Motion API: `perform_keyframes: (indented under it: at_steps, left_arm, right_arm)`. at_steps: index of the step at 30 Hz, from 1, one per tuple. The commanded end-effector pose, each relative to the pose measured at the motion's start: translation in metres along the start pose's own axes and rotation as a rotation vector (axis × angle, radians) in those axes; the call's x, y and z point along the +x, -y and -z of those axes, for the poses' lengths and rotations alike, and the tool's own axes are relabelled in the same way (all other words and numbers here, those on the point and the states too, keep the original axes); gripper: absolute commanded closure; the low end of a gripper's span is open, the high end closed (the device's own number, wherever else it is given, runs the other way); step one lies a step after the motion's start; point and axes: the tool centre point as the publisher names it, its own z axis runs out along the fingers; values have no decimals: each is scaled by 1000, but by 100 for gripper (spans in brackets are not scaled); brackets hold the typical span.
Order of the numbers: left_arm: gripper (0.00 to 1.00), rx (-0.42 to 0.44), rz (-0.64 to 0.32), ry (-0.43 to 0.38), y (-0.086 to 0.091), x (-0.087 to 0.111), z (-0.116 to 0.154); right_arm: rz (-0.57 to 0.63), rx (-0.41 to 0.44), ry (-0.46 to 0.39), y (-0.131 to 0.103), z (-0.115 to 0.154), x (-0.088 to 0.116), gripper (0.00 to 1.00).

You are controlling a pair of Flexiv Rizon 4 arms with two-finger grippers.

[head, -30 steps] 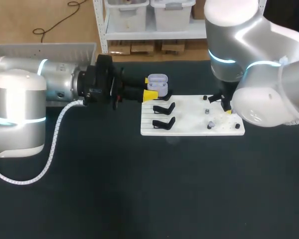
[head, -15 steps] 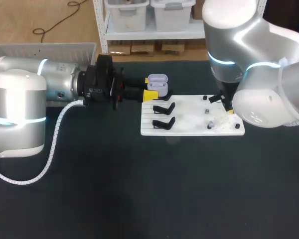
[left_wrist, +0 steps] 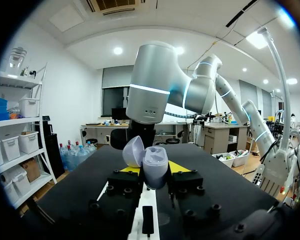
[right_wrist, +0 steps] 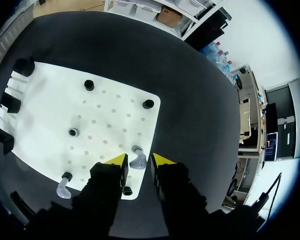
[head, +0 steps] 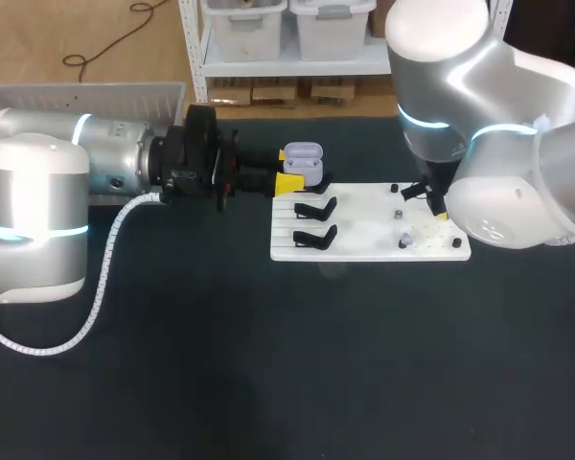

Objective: Pick up each earbud case from the left stands, insert the matching earbuds, close the lid, and place the case in the box.

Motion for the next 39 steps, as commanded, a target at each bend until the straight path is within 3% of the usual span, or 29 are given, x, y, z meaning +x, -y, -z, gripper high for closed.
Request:
perform_keyframes:
  at_steps: [1,6,9,16,26,33,39]
  left_arm:
    - [100,2,1,-1,-1,0,0]
    - [100,2,1,-1,-1,0,0]
    - [100,2,1,-1,-1,0,0]
    - [100,2,1,-1,-1,0,0]
    - [100,2,1,-1,-1,0,0]
    - [100,2,1,-1,-1,0,0]
    - [100,2,1,-1,-1,0,0]
  right_arm:
    - [-1,10,-1,-1,-2,-1,73]
    - [-5,22,4,-1,-2,-2,84]
    - [-6,34,7,0,-2,-2,100]
    - [-15,52,25,3,10,0,100]
    - [-113,-17,-16,4,75,15,100]
    - [-167,-76,-172,-12,137,32,100]
    - [-232,-111,-132,-33,179,45,100]
